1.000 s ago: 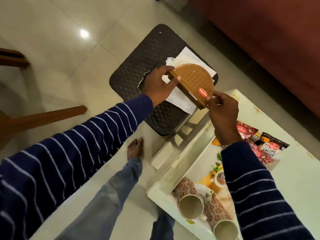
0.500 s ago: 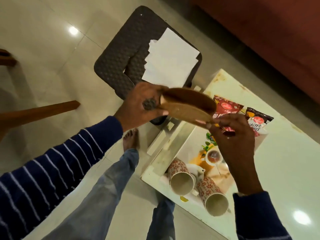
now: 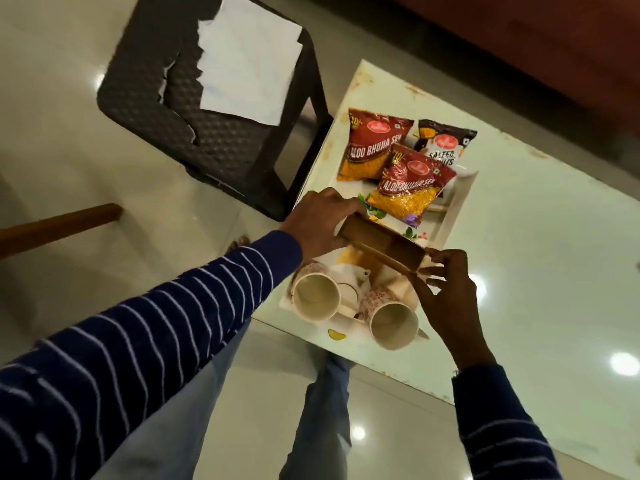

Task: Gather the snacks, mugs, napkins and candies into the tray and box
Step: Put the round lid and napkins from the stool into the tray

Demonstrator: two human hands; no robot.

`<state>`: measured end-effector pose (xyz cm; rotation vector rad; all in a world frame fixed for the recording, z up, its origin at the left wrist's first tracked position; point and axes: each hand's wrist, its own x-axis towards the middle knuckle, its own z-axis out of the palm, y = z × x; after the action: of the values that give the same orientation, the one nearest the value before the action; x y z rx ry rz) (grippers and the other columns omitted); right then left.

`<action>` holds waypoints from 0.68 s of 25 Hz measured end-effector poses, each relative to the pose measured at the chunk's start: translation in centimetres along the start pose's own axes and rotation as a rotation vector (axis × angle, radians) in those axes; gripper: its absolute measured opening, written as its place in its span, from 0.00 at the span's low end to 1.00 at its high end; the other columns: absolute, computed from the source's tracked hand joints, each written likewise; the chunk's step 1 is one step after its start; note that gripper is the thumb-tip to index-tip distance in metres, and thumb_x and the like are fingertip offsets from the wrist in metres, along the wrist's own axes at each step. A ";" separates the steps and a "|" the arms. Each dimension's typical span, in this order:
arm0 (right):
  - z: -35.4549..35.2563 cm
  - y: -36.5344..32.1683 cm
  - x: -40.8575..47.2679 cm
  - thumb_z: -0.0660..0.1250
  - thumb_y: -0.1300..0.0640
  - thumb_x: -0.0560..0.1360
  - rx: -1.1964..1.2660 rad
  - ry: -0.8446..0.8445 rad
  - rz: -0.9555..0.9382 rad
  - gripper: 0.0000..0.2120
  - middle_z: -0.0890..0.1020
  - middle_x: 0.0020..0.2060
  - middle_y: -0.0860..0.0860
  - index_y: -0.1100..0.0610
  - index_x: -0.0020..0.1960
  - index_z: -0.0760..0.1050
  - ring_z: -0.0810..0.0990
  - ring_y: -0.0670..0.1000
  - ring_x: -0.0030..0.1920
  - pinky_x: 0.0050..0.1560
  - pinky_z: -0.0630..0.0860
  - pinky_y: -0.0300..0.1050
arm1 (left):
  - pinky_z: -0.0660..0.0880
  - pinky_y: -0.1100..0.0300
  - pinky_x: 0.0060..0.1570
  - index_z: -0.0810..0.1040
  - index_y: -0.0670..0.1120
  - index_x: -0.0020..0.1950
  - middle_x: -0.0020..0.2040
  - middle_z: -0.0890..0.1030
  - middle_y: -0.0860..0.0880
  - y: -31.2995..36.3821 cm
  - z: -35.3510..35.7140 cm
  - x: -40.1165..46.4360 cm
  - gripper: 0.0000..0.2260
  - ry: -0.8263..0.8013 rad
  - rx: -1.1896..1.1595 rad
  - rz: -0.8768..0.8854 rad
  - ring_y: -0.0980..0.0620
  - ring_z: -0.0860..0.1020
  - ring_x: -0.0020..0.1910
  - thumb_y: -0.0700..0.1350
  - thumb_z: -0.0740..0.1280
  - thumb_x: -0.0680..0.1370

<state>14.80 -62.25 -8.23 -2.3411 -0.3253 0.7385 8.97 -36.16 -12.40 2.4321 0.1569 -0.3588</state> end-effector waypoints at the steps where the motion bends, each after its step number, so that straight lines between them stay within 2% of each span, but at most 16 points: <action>1: 0.2 0.5 0.3 0.76 0.62 0.72 0.004 0.004 -0.011 0.24 0.78 0.57 0.45 0.49 0.58 0.65 0.82 0.48 0.49 0.48 0.79 0.42 | 0.69 0.51 0.54 0.74 0.54 0.64 0.53 0.81 0.47 0.1 0.4 0.4 0.25 -0.006 0.024 -0.017 0.46 0.75 0.57 0.52 0.77 0.69; 4: 0.9 2.0 1.4 0.74 0.62 0.73 0.000 0.008 0.031 0.26 0.79 0.59 0.49 0.51 0.64 0.65 0.81 0.52 0.54 0.52 0.79 0.46 | 0.69 0.50 0.55 0.75 0.52 0.64 0.54 0.81 0.46 0.4 1.4 1.1 0.24 -0.020 0.070 -0.046 0.45 0.75 0.58 0.52 0.76 0.71; 8: 1.8 2.0 1.8 0.73 0.62 0.74 -0.031 0.010 0.068 0.26 0.81 0.61 0.54 0.48 0.66 0.67 0.81 0.57 0.56 0.55 0.80 0.55 | 0.70 0.49 0.57 0.75 0.51 0.66 0.55 0.81 0.45 0.2 1.8 1.1 0.22 -0.025 0.089 -0.037 0.44 0.75 0.59 0.50 0.74 0.73; 12: 0.9 0.8 1.8 0.69 0.73 0.70 -0.139 -0.008 0.036 0.30 0.74 0.66 0.57 0.55 0.69 0.68 0.75 0.61 0.64 0.64 0.74 0.62 | 0.72 0.50 0.60 0.64 0.53 0.76 0.63 0.78 0.45 -0.8 0.3 0.5 0.35 -0.080 0.068 0.019 0.46 0.73 0.62 0.48 0.75 0.73; 13: 0.5 0.2 1.7 0.68 0.75 0.69 -0.145 0.055 0.012 0.30 0.74 0.65 0.57 0.57 0.68 0.69 0.75 0.62 0.63 0.62 0.75 0.60 | 0.72 0.51 0.59 0.62 0.53 0.77 0.63 0.77 0.46 -1.3 -0.6 0.2 0.36 -0.078 0.038 0.034 0.47 0.73 0.62 0.48 0.75 0.73; 15: 0.0 -2.2 1.9 0.69 0.72 0.71 -0.078 0.200 0.021 0.27 0.74 0.63 0.55 0.56 0.66 0.70 0.78 0.59 0.58 0.50 0.79 0.48 | 0.72 0.53 0.60 0.63 0.54 0.76 0.65 0.77 0.48 -3.0 -3.0 -0.7 0.33 0.003 -0.023 0.013 0.49 0.74 0.62 0.51 0.72 0.74; 17: 0.5 -5.9 3.5 0.70 0.67 0.73 0.013 0.228 0.052 0.24 0.76 0.62 0.54 0.54 0.66 0.70 0.80 0.55 0.54 0.40 0.76 0.36 | 0.73 0.52 0.61 0.69 0.52 0.72 0.64 0.78 0.48 -5.8 -6.1 -1.6 0.27 0.198 -0.073 -0.066 0.51 0.75 0.61 0.52 0.71 0.74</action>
<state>17.16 -56.12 -6.18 -2.4001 -0.1590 0.4893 7.54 -27.82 -10.89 2.3908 0.3311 -0.1380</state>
